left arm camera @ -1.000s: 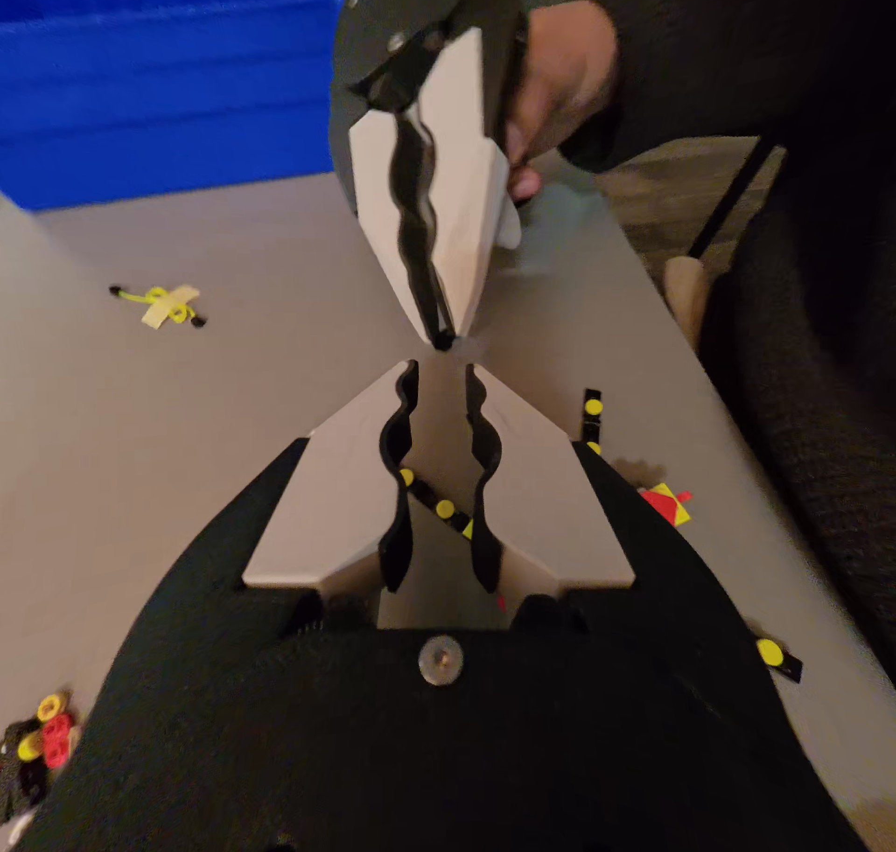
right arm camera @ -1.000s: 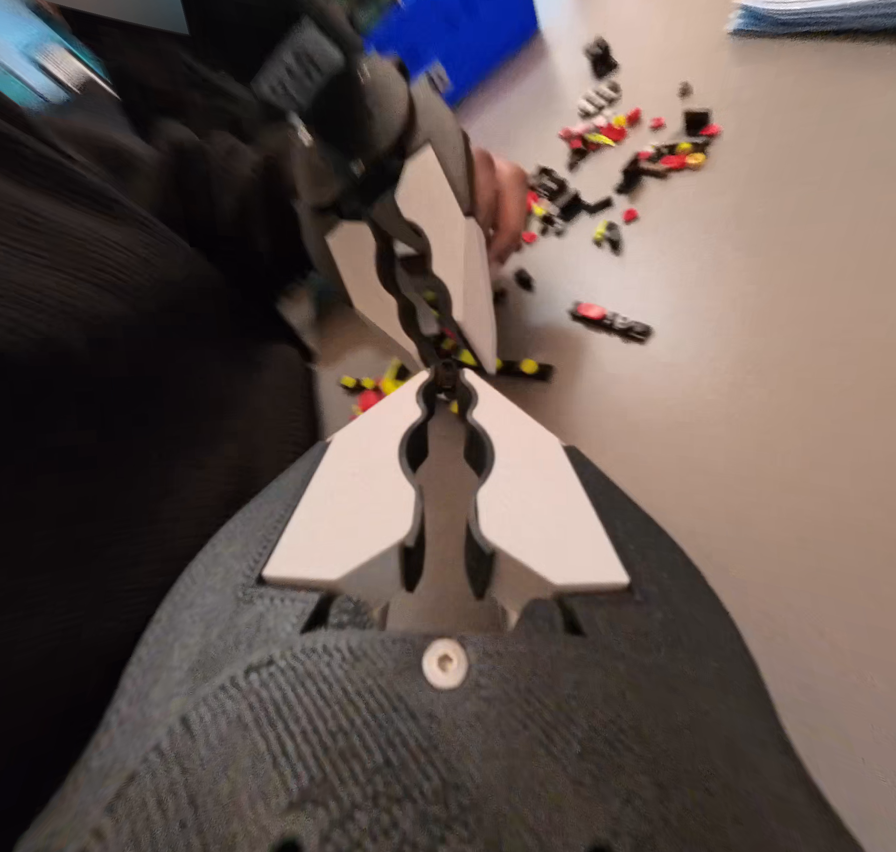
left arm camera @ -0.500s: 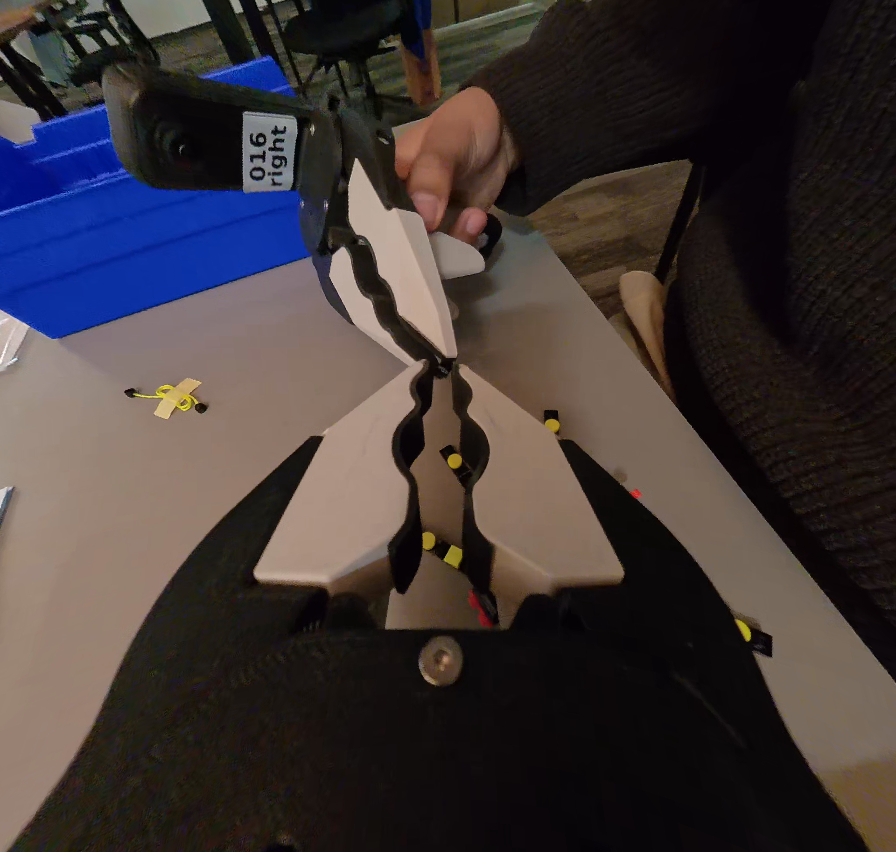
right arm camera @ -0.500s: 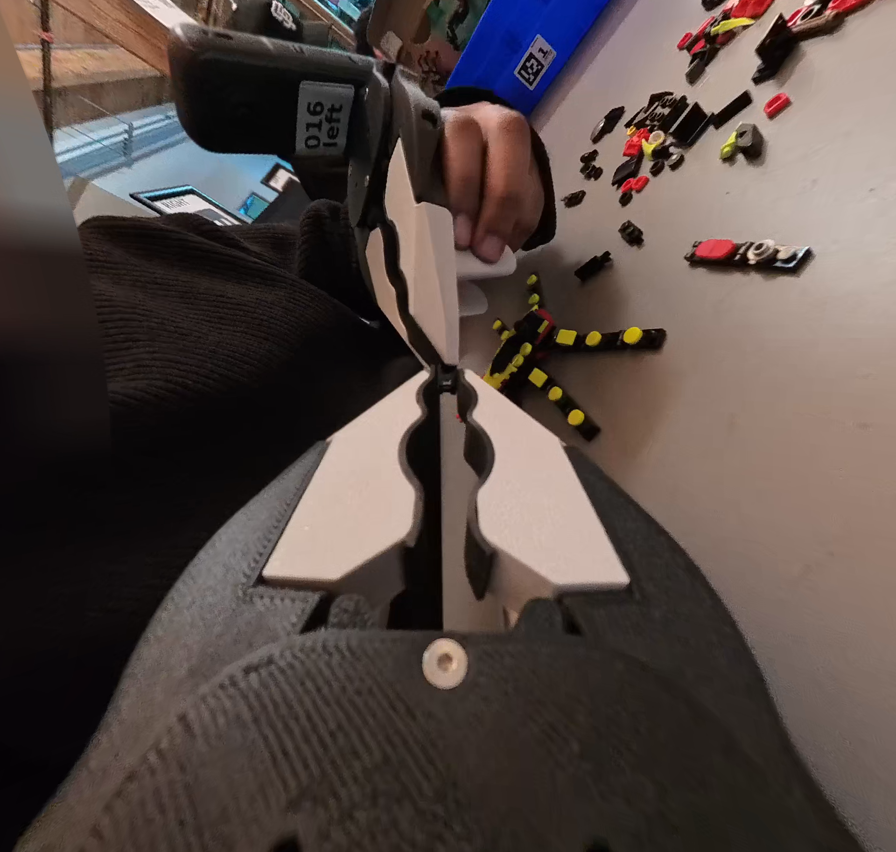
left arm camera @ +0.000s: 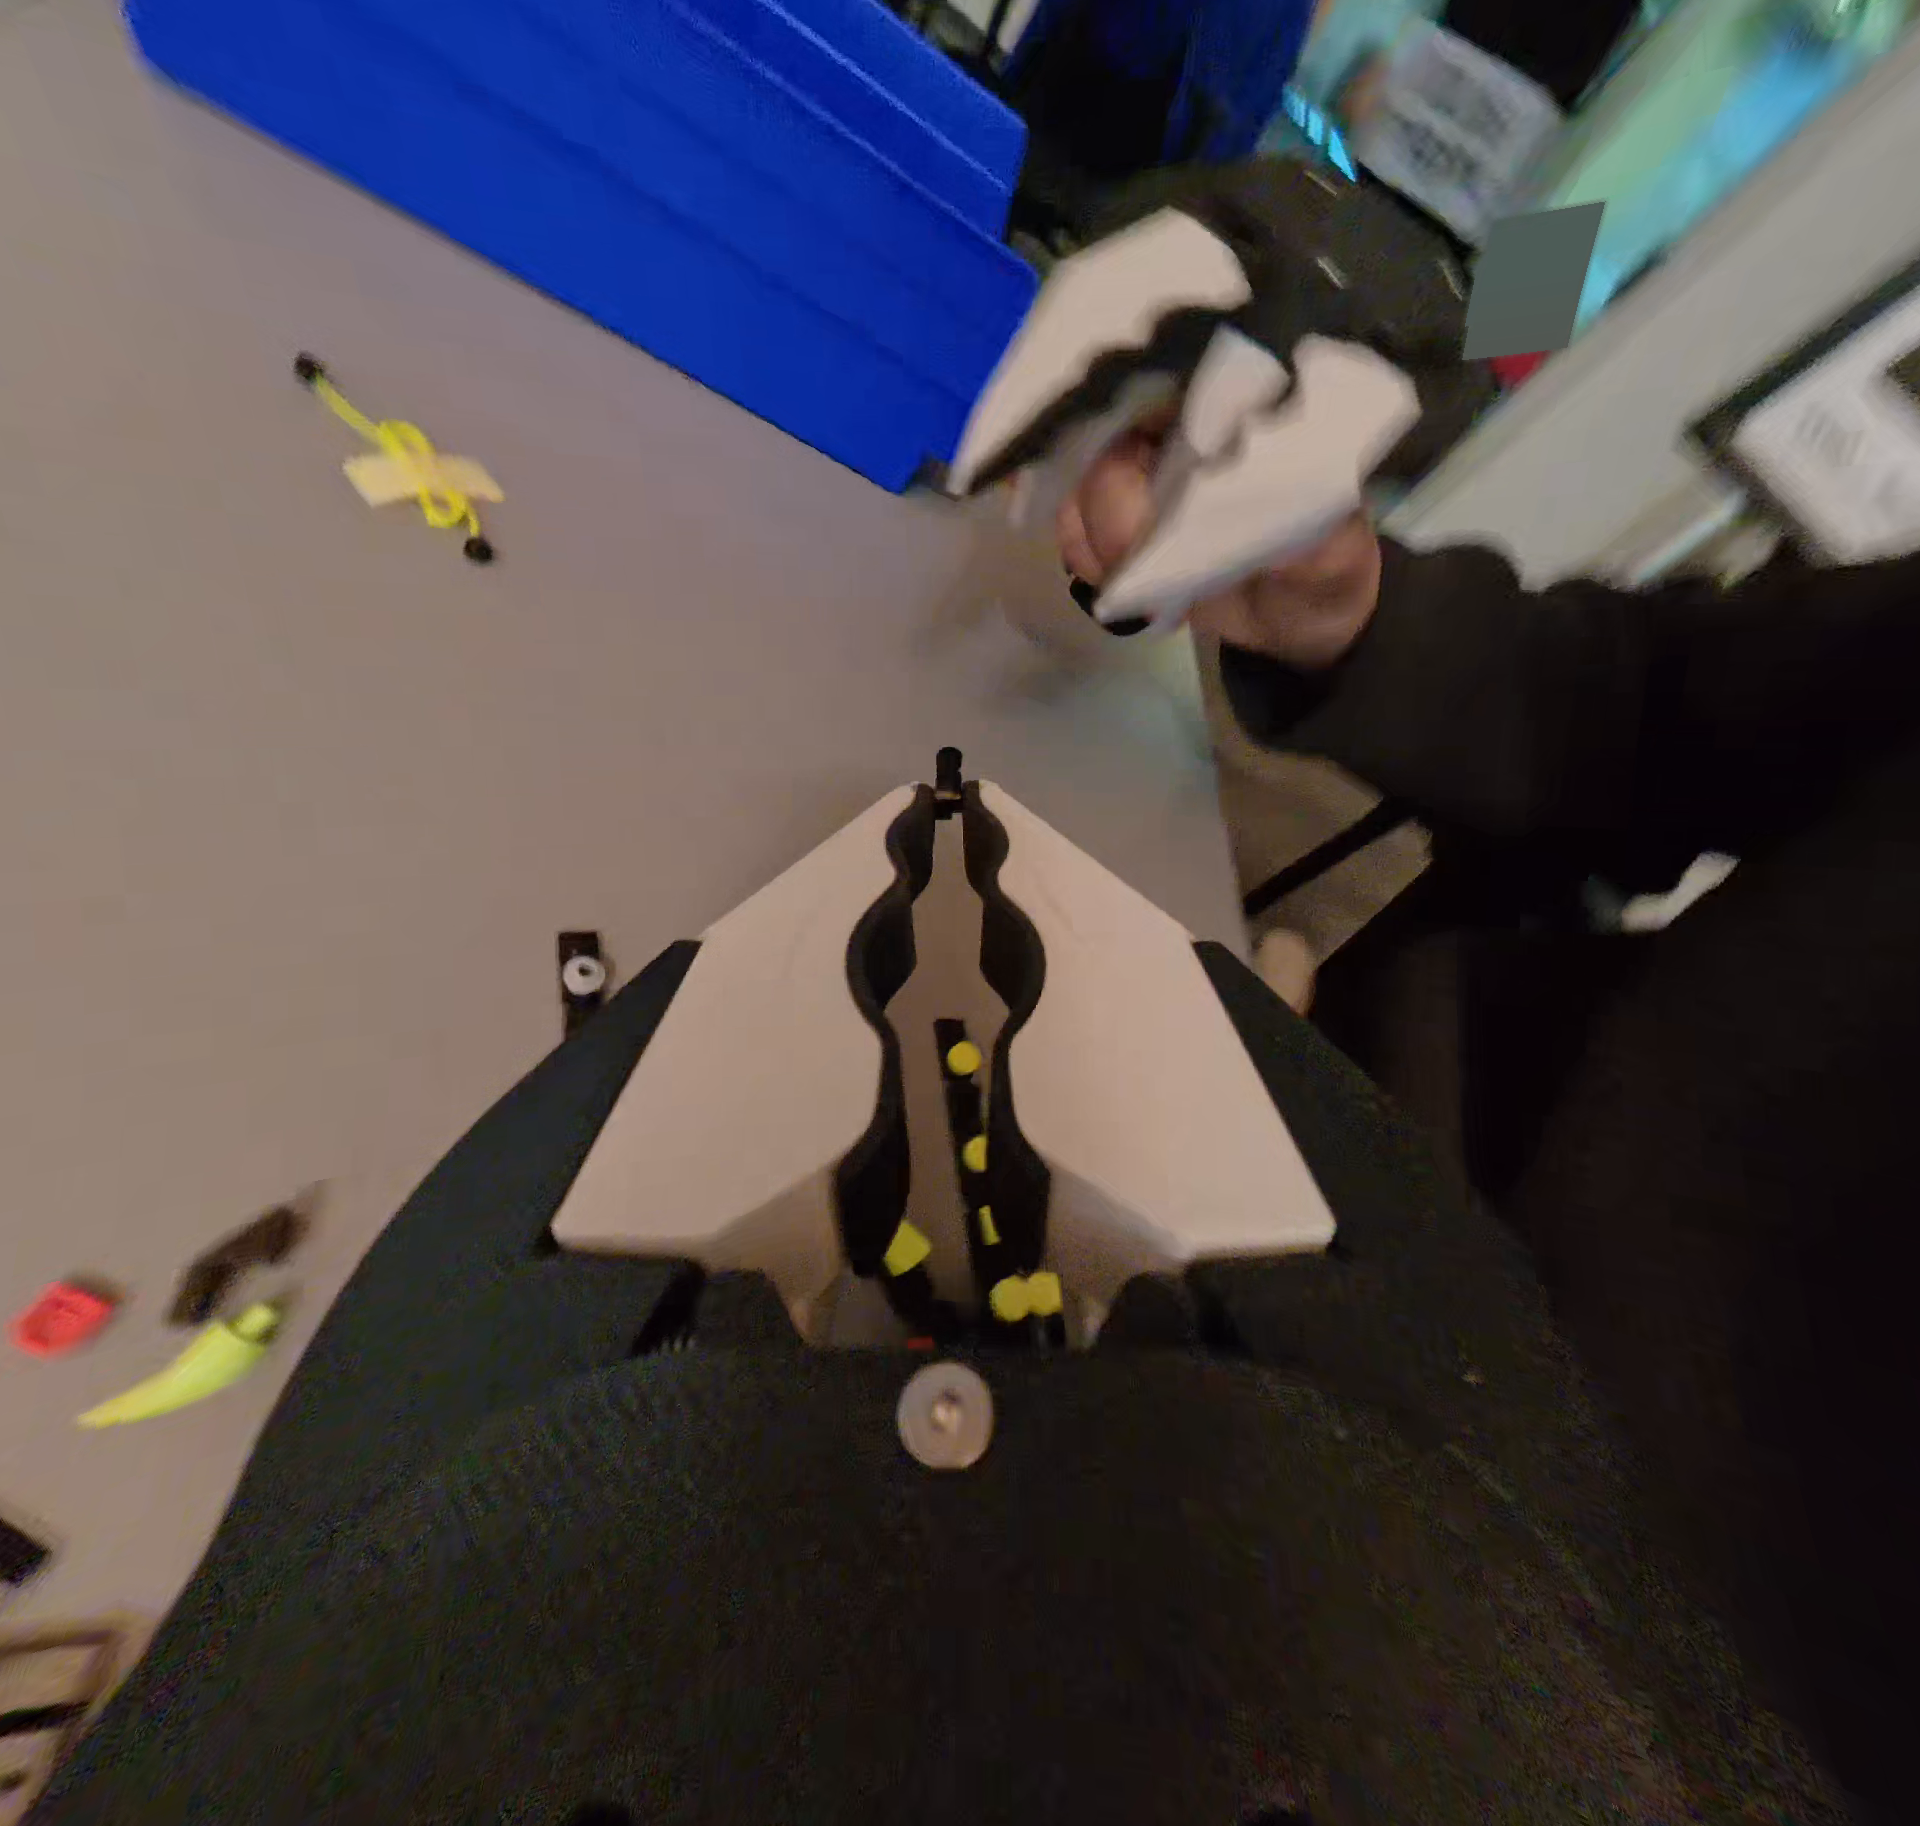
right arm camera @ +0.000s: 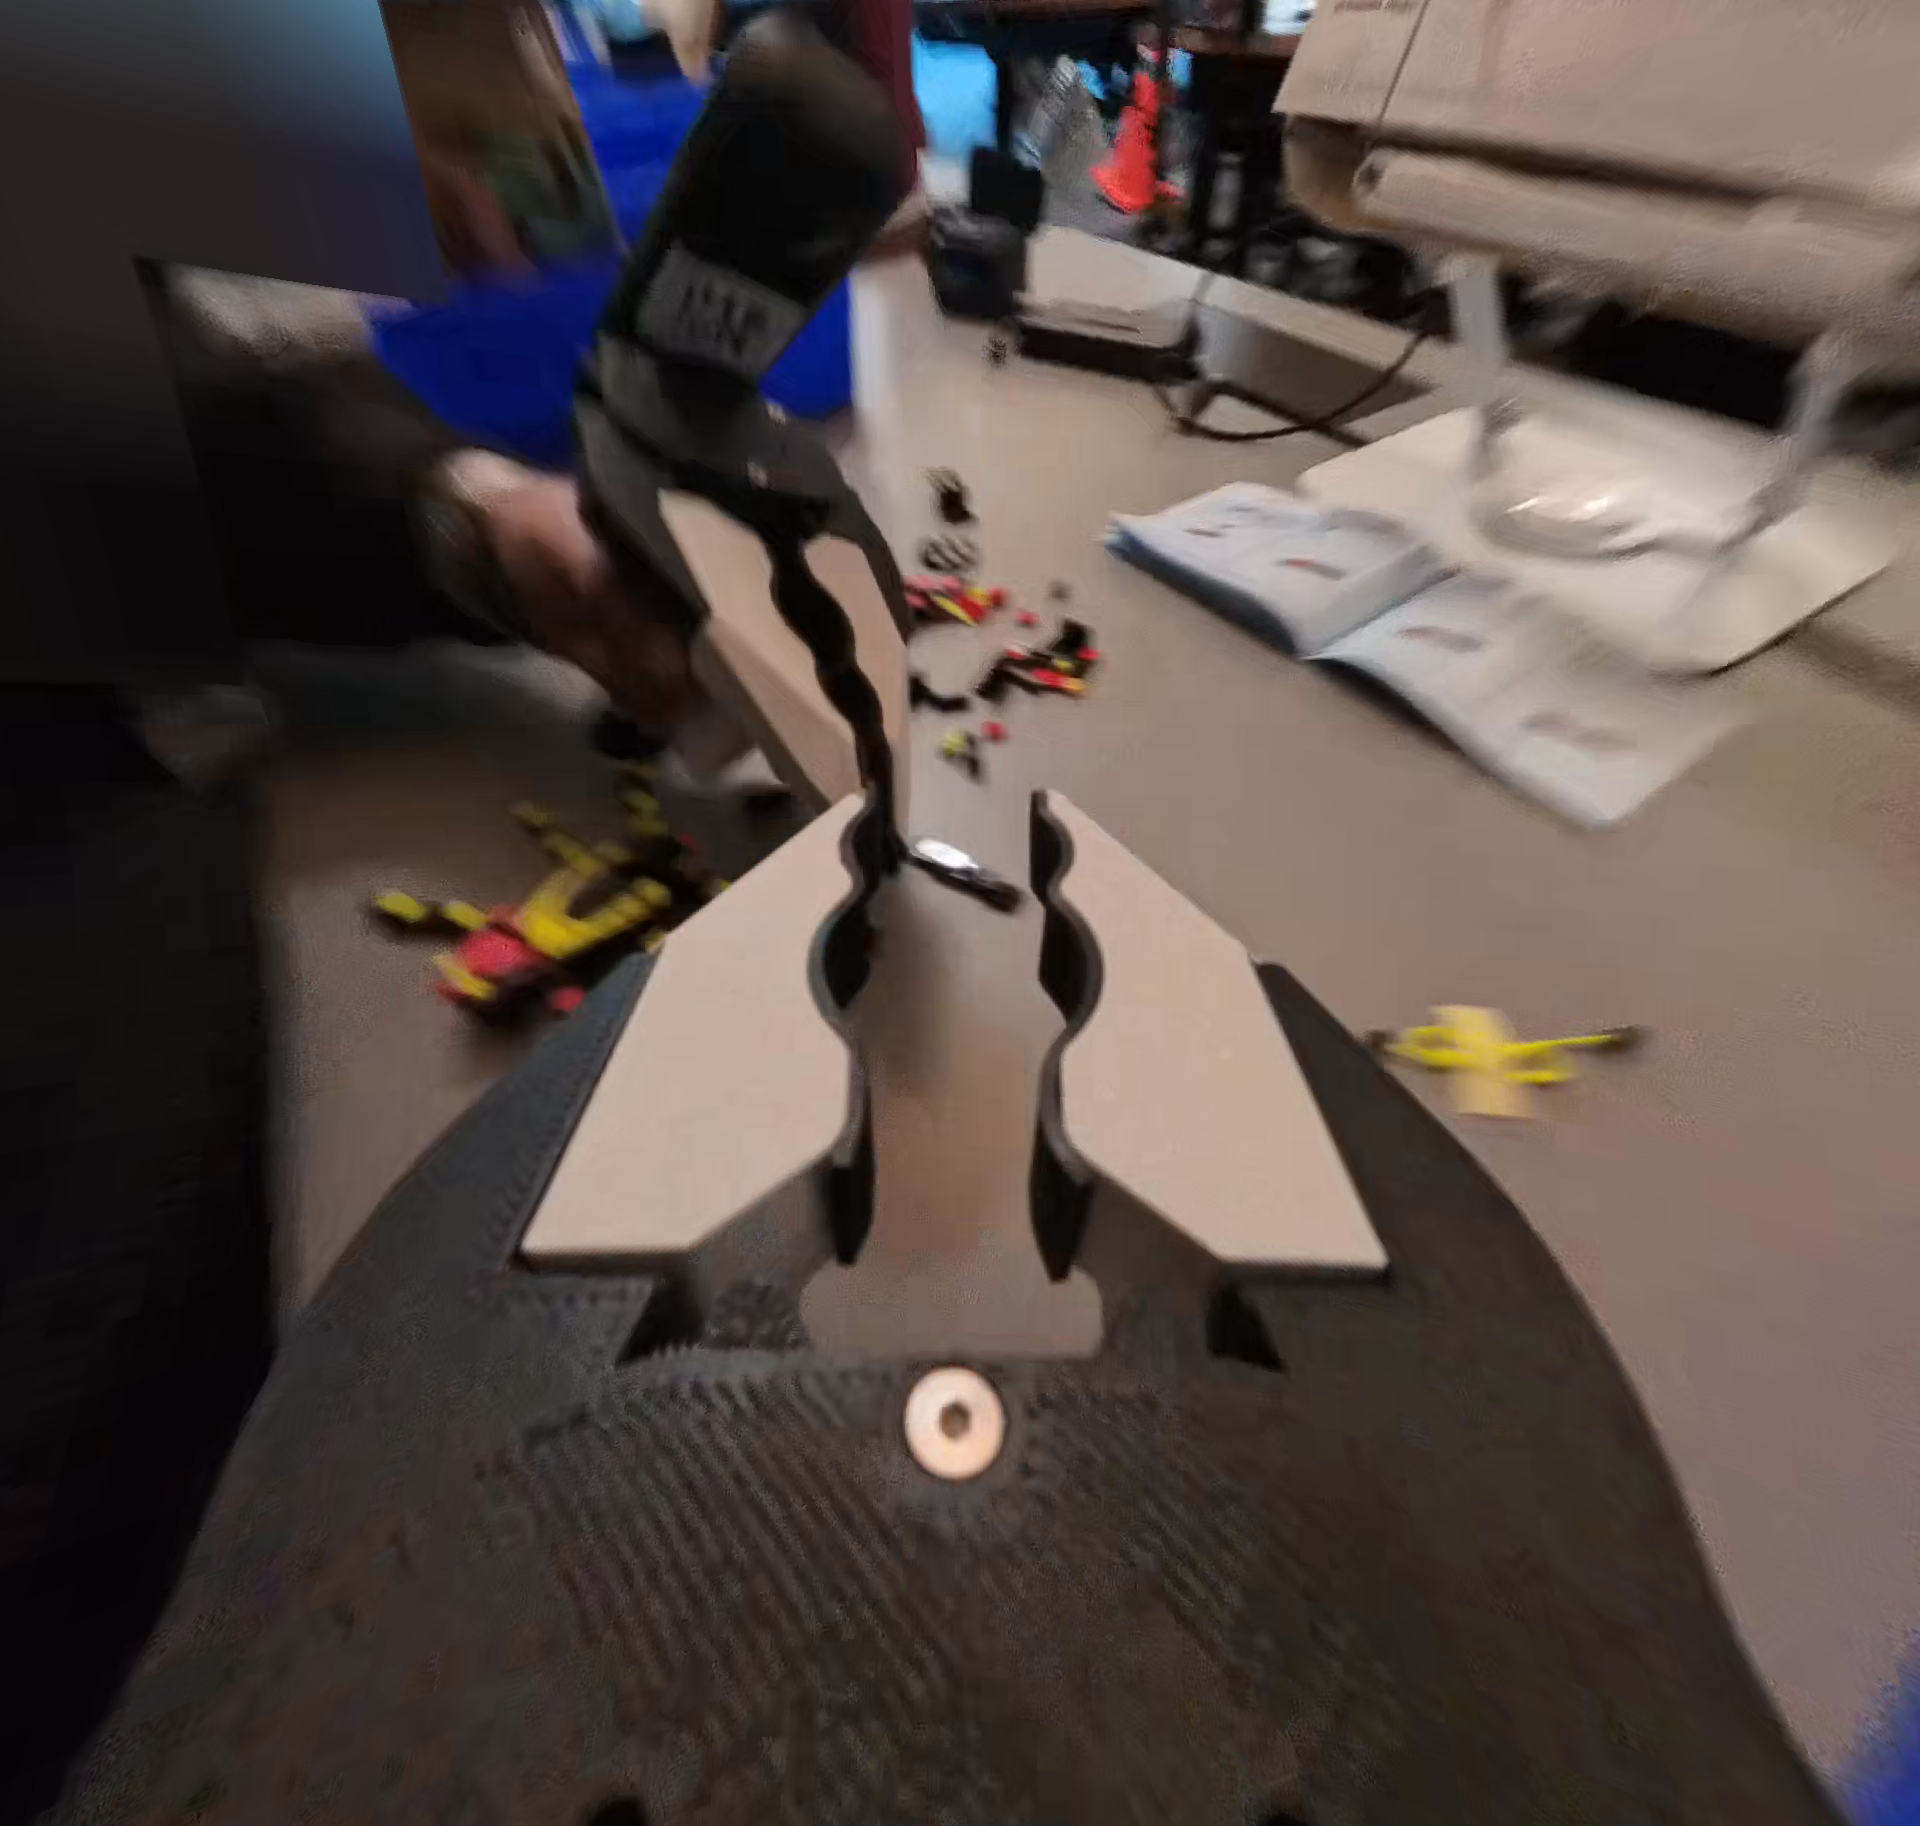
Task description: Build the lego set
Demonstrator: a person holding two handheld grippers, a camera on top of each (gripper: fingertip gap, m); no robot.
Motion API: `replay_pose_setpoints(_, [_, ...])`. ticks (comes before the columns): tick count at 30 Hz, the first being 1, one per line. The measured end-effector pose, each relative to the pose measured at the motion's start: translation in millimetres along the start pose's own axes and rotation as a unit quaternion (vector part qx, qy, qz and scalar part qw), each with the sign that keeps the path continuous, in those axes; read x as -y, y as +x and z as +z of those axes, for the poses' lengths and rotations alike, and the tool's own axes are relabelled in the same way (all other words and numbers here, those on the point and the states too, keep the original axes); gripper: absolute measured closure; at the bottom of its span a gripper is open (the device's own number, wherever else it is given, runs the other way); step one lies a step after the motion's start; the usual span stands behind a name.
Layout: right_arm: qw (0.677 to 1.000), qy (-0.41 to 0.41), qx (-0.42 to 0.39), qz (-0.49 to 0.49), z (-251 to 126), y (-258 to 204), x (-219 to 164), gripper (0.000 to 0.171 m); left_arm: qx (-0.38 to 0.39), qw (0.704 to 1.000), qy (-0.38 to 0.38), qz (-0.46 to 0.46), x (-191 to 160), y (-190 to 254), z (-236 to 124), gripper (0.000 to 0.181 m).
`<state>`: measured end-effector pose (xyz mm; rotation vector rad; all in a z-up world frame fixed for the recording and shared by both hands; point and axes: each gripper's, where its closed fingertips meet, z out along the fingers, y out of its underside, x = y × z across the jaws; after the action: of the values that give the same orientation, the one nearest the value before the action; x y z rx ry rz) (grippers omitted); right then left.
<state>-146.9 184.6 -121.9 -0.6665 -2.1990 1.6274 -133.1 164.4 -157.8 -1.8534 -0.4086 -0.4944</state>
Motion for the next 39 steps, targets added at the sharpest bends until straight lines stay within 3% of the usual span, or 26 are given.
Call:
replay_pose_setpoints(2, [0.983,-0.051,-0.089,-0.153,6,3,-7,0.145,-0.014,0.994,0.030,-0.107,6,-6,-2,0.179])
replay_pose_setpoints(4, [0.942,-0.088,-0.144,-0.291,13,0,-14,0.148,-0.049,0.979,0.046,-0.193,9,-6,-4,0.179])
replay_pose_setpoints(7, [0.900,-0.118,-0.143,-0.395,23,-15,-25,0.160,-0.055,0.969,0.032,-0.239,0,-9,-2,0.179])
replay_pose_setpoints(16, [0.901,-0.172,-0.094,-0.387,29,-23,-50,0.155,-0.055,0.976,-0.010,-0.211,-11,-1,3,0.179])
replay_pose_setpoints(19, [0.902,-0.177,-0.089,-0.384,29,-24,-51,0.164,-0.053,0.977,-0.024,-0.203,-16,0,5,0.179])
replay_pose_setpoints(30, [0.907,-0.189,-0.065,-0.371,31,-30,-59,0.165,-0.048,0.979,-0.050,-0.191,-26,-1,8,0.179])
replay_pose_setpoints(32, [0.908,-0.196,-0.075,-0.363,29,-24,-60,0.165,-0.036,0.983,-0.055,-0.172,-25,-3,7,0.169])
replay_pose_setpoints(35, [0.917,-0.206,-0.092,-0.330,27,-12,-63,0.165,0.023,0.992,-0.058,-0.110,-21,-17,0,0.161])
replay_pose_setpoints(39, [0.936,-0.218,-0.094,-0.260,26,-2,-70,0.165,0.197,0.975,-0.097,0.043,-23,-64,-16,0.153])
